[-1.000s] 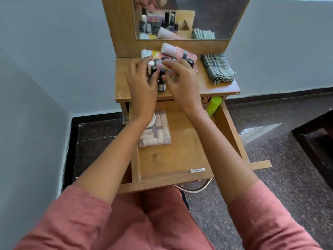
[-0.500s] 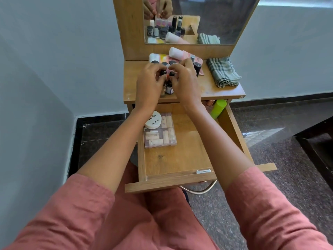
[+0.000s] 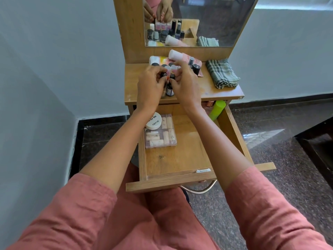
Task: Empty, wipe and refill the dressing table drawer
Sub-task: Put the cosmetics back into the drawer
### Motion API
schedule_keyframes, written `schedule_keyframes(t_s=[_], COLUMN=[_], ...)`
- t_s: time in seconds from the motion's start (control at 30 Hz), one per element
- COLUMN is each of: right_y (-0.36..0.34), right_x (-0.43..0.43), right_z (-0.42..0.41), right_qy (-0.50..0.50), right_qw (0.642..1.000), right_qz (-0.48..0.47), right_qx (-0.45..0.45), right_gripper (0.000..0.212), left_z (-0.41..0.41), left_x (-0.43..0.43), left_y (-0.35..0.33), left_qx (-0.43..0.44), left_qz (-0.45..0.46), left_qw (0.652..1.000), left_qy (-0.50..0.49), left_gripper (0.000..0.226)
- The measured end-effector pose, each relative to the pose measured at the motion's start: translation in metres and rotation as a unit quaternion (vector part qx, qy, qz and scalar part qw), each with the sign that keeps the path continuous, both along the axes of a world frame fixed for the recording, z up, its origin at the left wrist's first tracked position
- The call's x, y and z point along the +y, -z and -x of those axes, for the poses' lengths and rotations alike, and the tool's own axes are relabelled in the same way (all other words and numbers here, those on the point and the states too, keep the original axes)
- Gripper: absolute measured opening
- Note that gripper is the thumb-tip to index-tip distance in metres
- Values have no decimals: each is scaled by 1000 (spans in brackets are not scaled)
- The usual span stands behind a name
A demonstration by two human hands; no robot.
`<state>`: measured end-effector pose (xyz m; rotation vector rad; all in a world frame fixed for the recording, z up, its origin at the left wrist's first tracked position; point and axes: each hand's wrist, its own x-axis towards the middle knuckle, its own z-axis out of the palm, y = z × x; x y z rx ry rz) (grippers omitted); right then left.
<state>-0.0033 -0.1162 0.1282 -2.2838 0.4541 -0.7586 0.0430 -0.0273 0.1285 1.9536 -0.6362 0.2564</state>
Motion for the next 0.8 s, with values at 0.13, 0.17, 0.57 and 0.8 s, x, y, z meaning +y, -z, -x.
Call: schedule_keyframes(t_s=[0.13, 0.17, 0.57, 0.8], right_y=[-3, -5, -2, 40], right_x=[-4, -6, -56, -69], right_z=[5, 8, 74, 81], right_qy=[-6, -10, 9, 52], right_qw=[1000, 1000, 996, 990], right_qz=[-2, -2, -3, -3], right_qx=[5, 8, 92, 131], right_gripper=[24, 23, 22, 22], left_z=[2, 4, 45, 63], left_x=[2, 2, -3, -29], left_y=[0, 0, 11, 55], left_qx=[0, 2, -4, 58], left_qz=[-7, -6, -13, -30], left_qw=[1000, 1000, 996, 993], left_qy=[7, 11, 85, 99], left_gripper=[19, 19, 21, 17])
